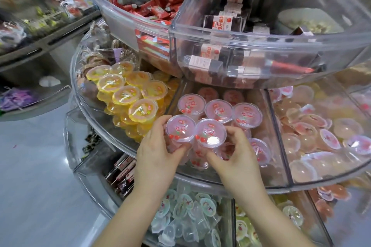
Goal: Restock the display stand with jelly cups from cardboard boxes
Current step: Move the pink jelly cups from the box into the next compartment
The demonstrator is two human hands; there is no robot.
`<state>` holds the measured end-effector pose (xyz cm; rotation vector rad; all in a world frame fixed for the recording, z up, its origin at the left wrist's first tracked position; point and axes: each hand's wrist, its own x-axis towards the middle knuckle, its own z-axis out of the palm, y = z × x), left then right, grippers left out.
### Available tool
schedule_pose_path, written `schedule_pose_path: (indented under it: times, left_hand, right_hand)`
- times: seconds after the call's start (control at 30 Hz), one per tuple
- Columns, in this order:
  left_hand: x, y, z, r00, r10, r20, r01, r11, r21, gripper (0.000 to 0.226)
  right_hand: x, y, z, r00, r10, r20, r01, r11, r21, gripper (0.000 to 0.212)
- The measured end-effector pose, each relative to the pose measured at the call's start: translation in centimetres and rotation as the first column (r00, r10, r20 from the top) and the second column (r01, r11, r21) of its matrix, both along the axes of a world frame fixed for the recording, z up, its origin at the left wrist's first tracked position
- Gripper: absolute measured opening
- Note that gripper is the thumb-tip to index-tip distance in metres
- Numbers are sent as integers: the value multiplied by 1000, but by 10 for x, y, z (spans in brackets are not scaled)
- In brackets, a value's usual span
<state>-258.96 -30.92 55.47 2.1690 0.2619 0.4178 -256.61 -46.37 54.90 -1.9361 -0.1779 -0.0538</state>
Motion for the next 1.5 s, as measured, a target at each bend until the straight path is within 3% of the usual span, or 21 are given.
schedule_pose_path:
  times: [0.27,0.47,0.73,0.87,0.93,1.03,1.13,1.23,1.33,1.4,1.5]
  left_hand:
    - [3,1,-2,999,23,23,-24,998,62,81]
    - [0,7,-7,1000,21,17,-22,997,71,64]
    - [-14,7,-1,1000,5,-17,-6,999,-33,75]
    - [-48,18,0,1000,-22,6,23,995,-99,58]
    - [-69,30,-5,1000,2,15,1,987,-163,45]
    - [-106,58,-23,993,109,-37,-115,949,-293,39]
    - [-150,89,-61,958,252,-133,-283,897,-339,35]
    - [-200,117,-119,876,397,-276,-478,796,-371,40]
    - [-244,133,-198,758,465,-458,-637,678,-367,33]
    - [-264,133,-262,680,447,-581,-704,619,-349,30]
    - [-277,127,-366,573,310,-759,-775,506,-379,17]
  right_hand:
    - [1,1,6,1000,12,10,-12,1000,6,42]
    - [2,3,6,1000,-12,12,12,1000,17,39]
    - [-2,-3,3,999,-44,-26,45,998,50,52]
    - [-24,-9,10,991,-131,32,129,990,59,48]
    - [-39,0,13,993,-85,87,77,993,94,41]
    - [-67,36,15,981,181,65,-188,975,119,19]
    - [-100,84,-11,814,564,-142,-566,824,30,15]
    - [-134,131,-73,481,750,-453,-834,551,25,19]
    - [-167,162,-178,277,658,-700,-921,390,3,18]
    - [-183,167,-263,243,525,-816,-939,338,-62,16]
    - [-190,164,-391,228,327,-917,-956,256,-147,30]
